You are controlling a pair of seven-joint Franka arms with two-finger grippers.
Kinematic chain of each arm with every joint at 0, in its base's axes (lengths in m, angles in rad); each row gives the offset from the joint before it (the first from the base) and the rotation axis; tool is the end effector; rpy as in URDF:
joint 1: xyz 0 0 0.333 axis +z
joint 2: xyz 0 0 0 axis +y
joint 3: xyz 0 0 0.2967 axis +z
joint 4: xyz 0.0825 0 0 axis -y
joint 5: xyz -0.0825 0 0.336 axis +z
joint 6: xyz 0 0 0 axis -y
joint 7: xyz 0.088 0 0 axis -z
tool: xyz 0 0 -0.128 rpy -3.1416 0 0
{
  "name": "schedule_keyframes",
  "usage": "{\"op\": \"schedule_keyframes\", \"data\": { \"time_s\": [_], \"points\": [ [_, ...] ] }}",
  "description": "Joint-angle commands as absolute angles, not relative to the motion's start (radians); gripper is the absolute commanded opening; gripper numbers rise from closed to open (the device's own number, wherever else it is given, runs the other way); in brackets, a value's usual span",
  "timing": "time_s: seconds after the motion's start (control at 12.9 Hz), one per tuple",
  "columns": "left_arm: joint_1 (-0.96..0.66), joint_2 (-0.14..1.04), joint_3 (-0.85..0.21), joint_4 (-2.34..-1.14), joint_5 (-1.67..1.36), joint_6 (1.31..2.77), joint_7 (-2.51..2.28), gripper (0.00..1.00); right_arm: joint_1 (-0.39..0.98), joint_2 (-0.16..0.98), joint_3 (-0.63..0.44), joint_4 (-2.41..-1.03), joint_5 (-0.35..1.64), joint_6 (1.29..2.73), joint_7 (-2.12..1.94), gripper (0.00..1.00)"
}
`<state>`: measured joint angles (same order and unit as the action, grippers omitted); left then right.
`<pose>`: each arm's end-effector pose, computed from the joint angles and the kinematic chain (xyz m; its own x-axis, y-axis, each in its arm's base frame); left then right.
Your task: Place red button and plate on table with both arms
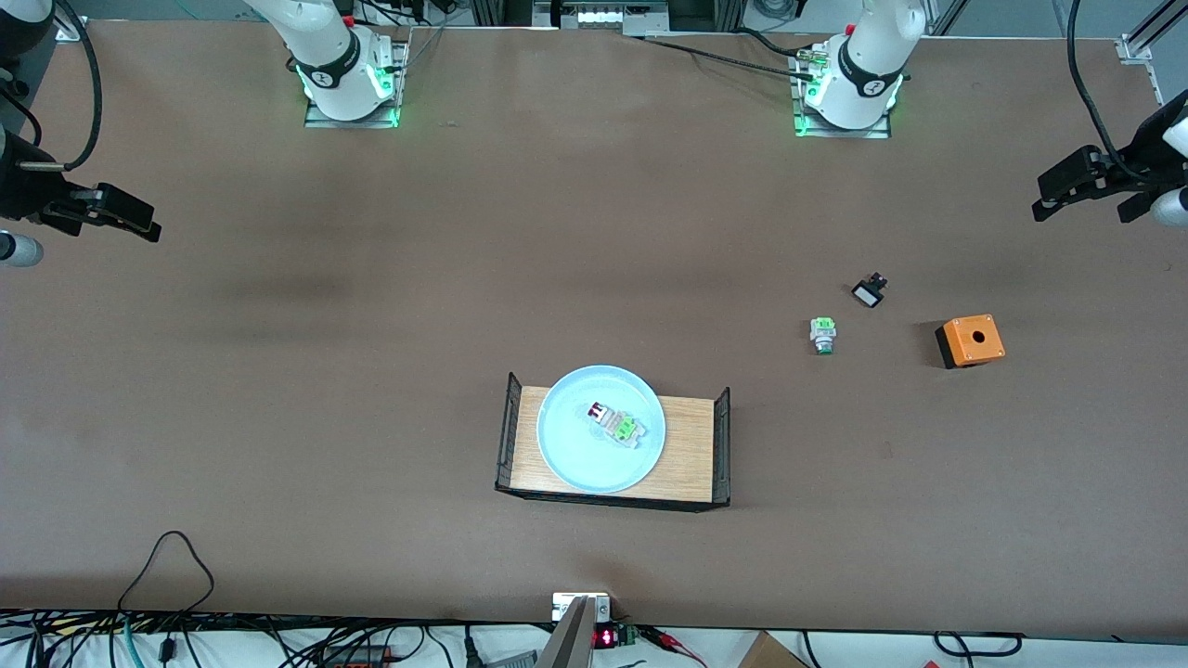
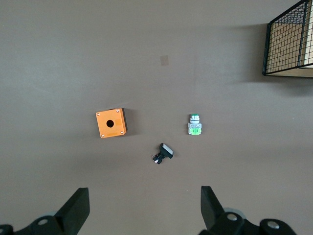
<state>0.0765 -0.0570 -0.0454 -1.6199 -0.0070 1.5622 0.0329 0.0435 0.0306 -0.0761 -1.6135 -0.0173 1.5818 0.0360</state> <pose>0.4885 0.0137 0.5910 1.0000 -0.0018 -0.0006 -0.0018 -1.0000 0.0044 0.5122 -0.0184 0.5515 0.9958 -0.0684 -0.0614 -0.0672 -0.9975 0.0218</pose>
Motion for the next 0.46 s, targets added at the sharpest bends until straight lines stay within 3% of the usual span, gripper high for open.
{"op": "schedule_keyframes", "data": {
  "time_s": [0.0,0.39],
  "points": [
    [0.081,-0.035,-0.052,-1.577,0.009,1.526,0.041,1.00,0.044,0.025,-0.077,-1.611,-0.005,1.612,0.043,1.00],
    [0.089,-0.032,-0.051,-1.601,-0.006,1.510,0.064,1.00,0.044,0.023,-0.077,-1.612,-0.005,1.603,0.043,1.00]
  ]
}}
